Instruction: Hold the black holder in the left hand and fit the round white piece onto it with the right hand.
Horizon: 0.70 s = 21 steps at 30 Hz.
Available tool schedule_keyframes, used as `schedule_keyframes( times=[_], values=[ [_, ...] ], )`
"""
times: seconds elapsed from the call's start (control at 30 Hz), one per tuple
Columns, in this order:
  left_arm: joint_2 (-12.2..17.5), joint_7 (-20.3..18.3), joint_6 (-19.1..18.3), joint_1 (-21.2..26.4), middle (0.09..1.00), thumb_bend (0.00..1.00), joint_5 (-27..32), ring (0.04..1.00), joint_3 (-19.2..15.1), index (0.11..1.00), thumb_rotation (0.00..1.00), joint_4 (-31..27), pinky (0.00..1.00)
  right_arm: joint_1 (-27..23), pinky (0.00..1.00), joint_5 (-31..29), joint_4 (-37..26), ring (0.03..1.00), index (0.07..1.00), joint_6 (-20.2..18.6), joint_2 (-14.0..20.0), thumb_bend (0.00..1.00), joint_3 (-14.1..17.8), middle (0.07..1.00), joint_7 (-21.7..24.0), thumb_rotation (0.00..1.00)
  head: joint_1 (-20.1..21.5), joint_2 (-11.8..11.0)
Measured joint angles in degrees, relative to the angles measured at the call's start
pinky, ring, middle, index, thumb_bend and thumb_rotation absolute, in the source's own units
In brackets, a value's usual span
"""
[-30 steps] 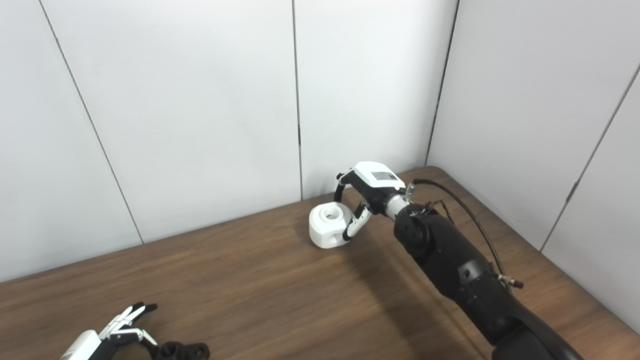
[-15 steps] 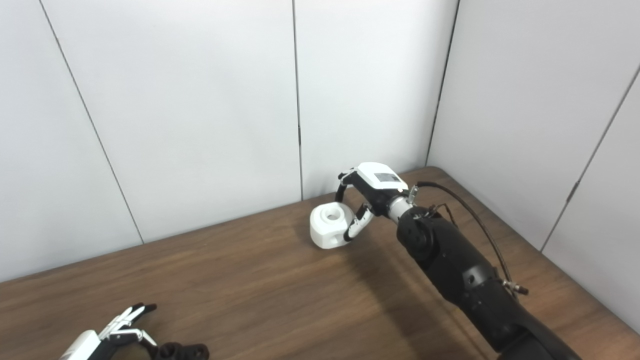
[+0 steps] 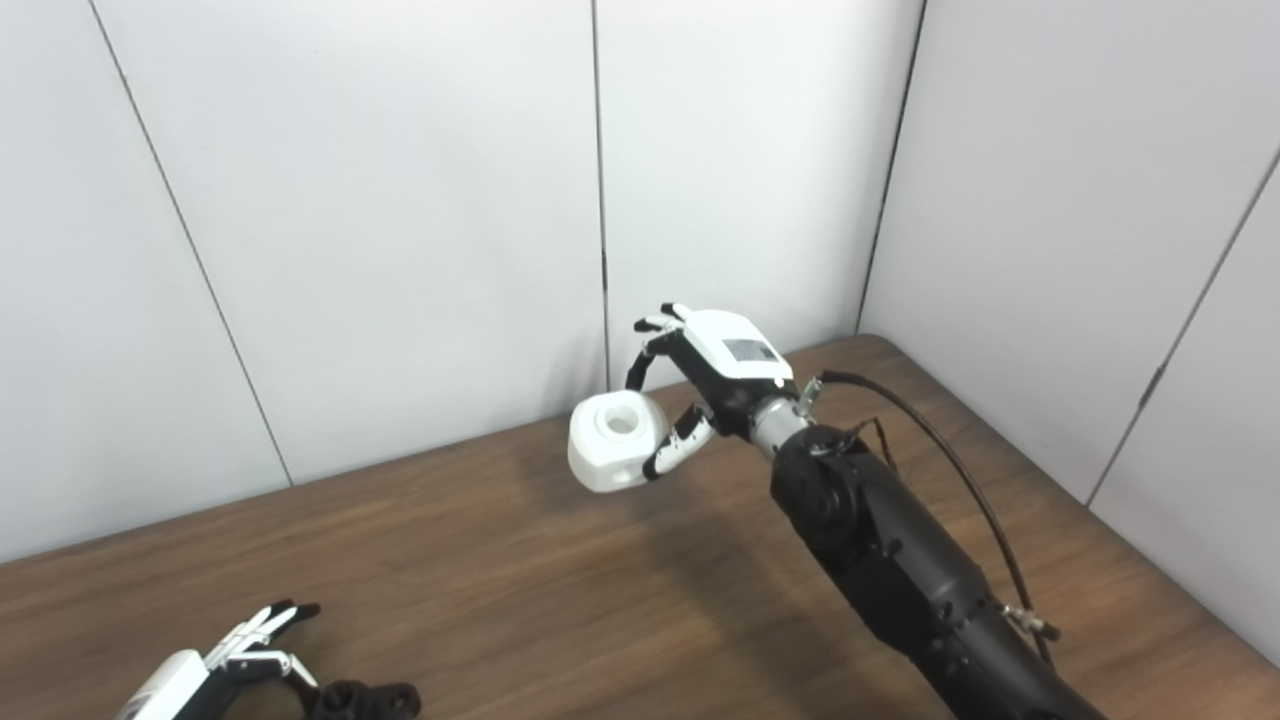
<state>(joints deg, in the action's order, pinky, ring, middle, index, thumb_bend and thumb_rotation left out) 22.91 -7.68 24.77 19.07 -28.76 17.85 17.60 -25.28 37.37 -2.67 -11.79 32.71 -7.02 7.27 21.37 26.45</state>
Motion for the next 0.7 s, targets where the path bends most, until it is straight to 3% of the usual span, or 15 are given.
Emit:
schedule_keyframes(
  times=[0.2,0.3,0.47,0.7],
  values=[
    [-0.35,-0.84,-2.85,0.2,0.956,0.51,-1.16,1.0,0.0,0.482,0.05,-1.39,1.0,1.71,0.92,1.59,-8.47,0.979,0.481,-2.69,-1.3,0.51,0.1,0.897,2.37,0.14,-2.65,1.23],
    [-1.2,-0.93,-4.85,0.47,0.948,0.51,-1.98,1.0,-0.01,0.482,0.05,-2.0,1.0,1.76,0.9,2.28,-12.85,0.972,0.48,-3.44,-4.42,0.51,-0.23,0.898,2.48,0.14,-4.14,2.2],
    [-2.29,-1.16,-7.18,0.48,0.954,0.51,-3.26,1.0,0.16,0.482,0.05,-3.73,1.0,2.21,0.9,3.99,-19.63,0.975,0.48,-5.13,-9.1,0.51,-1.69,0.906,5.09,0.14,-7.39,5.8],
    [-4.24,0.02,-10.4,-0.29,0.935,0.52,-5.49,1.0,-0.14,0.482,0.04,-6.12,1.0,4.11,0.9,6.54,-26.01,0.997,0.48,-6.99,-15.64,0.51,-3.92,0.92,8.42,0.14,-11.08,7.3]
  ],
)
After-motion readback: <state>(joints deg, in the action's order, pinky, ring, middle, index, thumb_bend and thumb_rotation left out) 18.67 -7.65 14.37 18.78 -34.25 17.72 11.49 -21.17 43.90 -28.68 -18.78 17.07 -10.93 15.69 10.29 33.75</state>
